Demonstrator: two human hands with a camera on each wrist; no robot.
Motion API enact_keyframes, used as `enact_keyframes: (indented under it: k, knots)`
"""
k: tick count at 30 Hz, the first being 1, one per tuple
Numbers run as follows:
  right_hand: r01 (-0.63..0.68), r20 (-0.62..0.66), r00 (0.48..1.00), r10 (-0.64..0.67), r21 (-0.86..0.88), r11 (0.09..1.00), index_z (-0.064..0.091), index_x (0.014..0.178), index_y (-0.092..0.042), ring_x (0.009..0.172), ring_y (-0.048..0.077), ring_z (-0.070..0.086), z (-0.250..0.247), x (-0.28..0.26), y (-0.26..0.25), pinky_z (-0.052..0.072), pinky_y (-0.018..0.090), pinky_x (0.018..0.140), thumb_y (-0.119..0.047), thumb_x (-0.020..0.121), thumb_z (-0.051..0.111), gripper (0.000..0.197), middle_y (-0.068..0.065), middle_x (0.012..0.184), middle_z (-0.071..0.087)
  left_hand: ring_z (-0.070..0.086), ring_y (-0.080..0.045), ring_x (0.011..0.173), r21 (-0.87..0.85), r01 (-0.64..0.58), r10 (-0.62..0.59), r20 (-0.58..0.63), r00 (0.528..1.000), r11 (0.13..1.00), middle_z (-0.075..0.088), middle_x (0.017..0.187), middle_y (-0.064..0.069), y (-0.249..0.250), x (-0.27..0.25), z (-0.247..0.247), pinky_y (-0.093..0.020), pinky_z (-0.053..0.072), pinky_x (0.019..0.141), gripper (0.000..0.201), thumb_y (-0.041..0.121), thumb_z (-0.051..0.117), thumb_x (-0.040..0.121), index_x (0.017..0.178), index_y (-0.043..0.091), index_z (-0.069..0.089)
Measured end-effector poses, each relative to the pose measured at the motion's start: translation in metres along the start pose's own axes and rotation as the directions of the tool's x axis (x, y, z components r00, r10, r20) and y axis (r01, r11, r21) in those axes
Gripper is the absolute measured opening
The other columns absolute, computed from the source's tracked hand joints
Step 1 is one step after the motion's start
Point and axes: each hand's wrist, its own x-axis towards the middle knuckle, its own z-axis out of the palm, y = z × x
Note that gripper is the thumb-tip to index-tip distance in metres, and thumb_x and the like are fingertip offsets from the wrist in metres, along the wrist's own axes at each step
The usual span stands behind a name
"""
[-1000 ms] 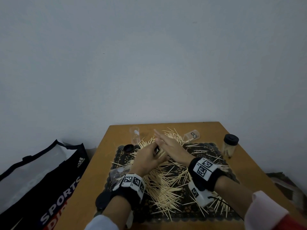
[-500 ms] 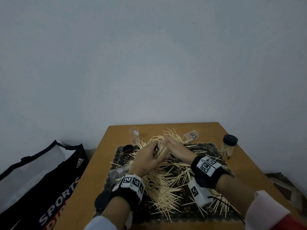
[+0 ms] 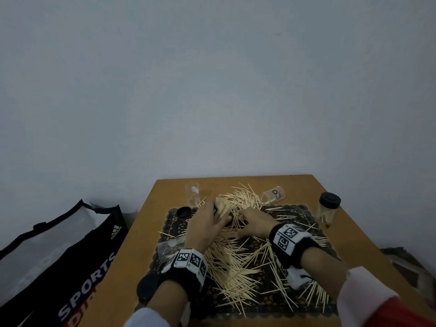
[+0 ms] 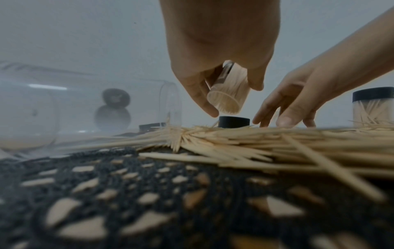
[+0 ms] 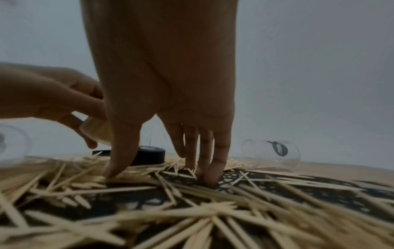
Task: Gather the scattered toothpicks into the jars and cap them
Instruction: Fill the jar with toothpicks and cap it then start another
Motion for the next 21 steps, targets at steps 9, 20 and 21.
enact_keyframes:
  k: [9, 20, 21]
  knots:
    - [-0.015, -0.078, 0.997, 0.008, -0.083, 0.996, 0.064, 0.104, -0.007, 0.094, 0.024, 0.063, 0.003, 0.0062, -0.0104, 0.051, 0.033, 0.076, -0.036, 0.07, 0.084, 0.049, 0.007, 0.101, 0.066, 0.059, -0.016, 0.095, 0.049, 0.002, -0.005, 0.058, 0.998, 0.999, 0.062, 0.107, 0.003, -0.0059, 0.0022, 0.0041, -0.035, 0.05, 0.078, 0.067, 0.061, 0.058, 0.086, 0.138, 0.022, 0.042]
    - [-0.063, -0.191, 0.981, 0.045, -0.09, 0.994, 0.068, 0.098, -0.01, 0.099, 0.025, 0.064, 0.0045, -0.0011, -0.0113, 0.051, 0.035, 0.082, -0.024, 0.076, 0.081, 0.03, 0.007, 0.104, 0.067, 0.058, -0.015, 0.094, 0.068, 0.008, -0.012, 0.058, 0.998, 0.998, 0.062, 0.107, 0.004, -0.0042, 0.0013, 0.0042, -0.029, 0.046, 0.075, 0.066, 0.06, 0.059, 0.086, 0.138, 0.023, 0.043]
    - [-0.061, -0.195, 0.98, 0.04, -0.105, 0.993, 0.068, 0.099, -0.01, 0.1, 0.025, 0.064, 0.0042, -0.0016, -0.0118, 0.051, 0.035, 0.083, -0.023, 0.078, 0.079, 0.027, 0.007, 0.105, 0.067, 0.058, -0.014, 0.095, 0.064, 0.007, -0.01, 0.059, 0.998, 0.998, 0.062, 0.108, 0.004, -0.0037, 0.0014, 0.0039, -0.029, 0.046, 0.075, 0.067, 0.061, 0.059, 0.086, 0.139, 0.023, 0.042]
